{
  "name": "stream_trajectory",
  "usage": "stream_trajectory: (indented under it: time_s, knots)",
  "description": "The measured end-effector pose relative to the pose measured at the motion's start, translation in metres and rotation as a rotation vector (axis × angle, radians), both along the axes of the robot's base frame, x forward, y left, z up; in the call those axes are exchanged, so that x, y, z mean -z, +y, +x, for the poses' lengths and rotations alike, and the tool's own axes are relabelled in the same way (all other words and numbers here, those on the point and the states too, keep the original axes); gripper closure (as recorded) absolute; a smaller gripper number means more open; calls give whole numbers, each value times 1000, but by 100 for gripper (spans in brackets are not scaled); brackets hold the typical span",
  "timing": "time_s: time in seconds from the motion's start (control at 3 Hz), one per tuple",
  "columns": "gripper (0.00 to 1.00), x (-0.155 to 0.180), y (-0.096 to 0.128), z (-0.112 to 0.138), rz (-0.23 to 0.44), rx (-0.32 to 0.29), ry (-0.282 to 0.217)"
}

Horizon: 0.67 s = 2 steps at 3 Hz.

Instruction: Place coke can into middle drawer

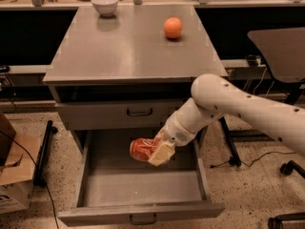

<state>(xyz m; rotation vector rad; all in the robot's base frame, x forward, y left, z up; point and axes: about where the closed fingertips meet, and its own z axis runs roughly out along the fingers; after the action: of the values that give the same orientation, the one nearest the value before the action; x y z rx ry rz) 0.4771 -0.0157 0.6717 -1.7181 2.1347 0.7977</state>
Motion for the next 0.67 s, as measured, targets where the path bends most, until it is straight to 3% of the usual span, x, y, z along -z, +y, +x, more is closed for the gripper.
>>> stream_trajectory:
  time_s: [0.33,0.67]
  knots:
    - [100,2,6,14,19,38,-36]
    - [100,27,7,4,-23,22,35]
